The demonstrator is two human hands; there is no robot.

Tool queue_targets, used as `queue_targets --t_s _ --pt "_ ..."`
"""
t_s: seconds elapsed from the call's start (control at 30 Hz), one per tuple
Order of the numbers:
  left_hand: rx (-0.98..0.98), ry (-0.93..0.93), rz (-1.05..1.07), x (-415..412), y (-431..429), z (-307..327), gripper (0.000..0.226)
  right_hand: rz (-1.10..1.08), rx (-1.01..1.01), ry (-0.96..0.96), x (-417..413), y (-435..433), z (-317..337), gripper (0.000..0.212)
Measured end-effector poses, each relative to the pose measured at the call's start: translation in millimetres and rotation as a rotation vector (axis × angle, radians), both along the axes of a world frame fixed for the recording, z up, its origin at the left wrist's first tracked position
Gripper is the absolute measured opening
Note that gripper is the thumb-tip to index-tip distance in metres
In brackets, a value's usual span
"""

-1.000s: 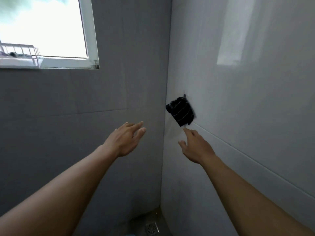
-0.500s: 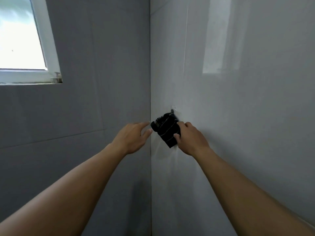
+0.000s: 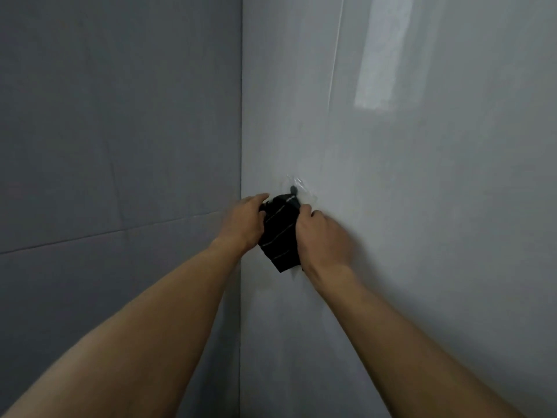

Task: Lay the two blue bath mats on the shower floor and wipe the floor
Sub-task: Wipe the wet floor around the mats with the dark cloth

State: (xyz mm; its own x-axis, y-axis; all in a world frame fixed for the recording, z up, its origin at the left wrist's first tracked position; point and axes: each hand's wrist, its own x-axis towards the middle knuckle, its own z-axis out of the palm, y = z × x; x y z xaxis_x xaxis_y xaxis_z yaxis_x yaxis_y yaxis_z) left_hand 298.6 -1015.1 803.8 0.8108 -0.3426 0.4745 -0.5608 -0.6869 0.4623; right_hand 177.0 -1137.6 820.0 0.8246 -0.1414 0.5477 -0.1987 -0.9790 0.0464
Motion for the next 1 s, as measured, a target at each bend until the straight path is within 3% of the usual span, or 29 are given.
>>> queue_targets --t_s 0.1,0.3,0.6,0.8,0.9,1.0 --pt "0.027 -0.077 0.053 9.7 5.6 -0.3 0.020 -0.002 0.015 0.010 -2.6 0.0 4.3 0.025" --pt "0.065 -0.225 0.148 -14.5 46.0 12.2 0.021 0.016 0.014 -0.034 -18.3 5.8 21.5 0.020" --pt "0.240 -0.193 0.304 -110.3 176.5 37.5 0.024 0.210 0.103 -0.020 -52.7 76.6 27.8 0.009" --pt "0.250 -0.133 0.425 -196.3 269.1 42.9 0.021 0.360 0.138 0.043 -88.5 154.0 19.2 0.013" --pt "0.240 -0.068 0.505 -242.2 312.1 37.8 0.021 0.409 0.221 0.115 -109.9 197.0 13.2 0.001" --pt "0.231 -0.034 0.580 -280.7 352.1 24.8 0.022 0.450 0.270 0.171 -131.2 240.2 2.0 0.014"
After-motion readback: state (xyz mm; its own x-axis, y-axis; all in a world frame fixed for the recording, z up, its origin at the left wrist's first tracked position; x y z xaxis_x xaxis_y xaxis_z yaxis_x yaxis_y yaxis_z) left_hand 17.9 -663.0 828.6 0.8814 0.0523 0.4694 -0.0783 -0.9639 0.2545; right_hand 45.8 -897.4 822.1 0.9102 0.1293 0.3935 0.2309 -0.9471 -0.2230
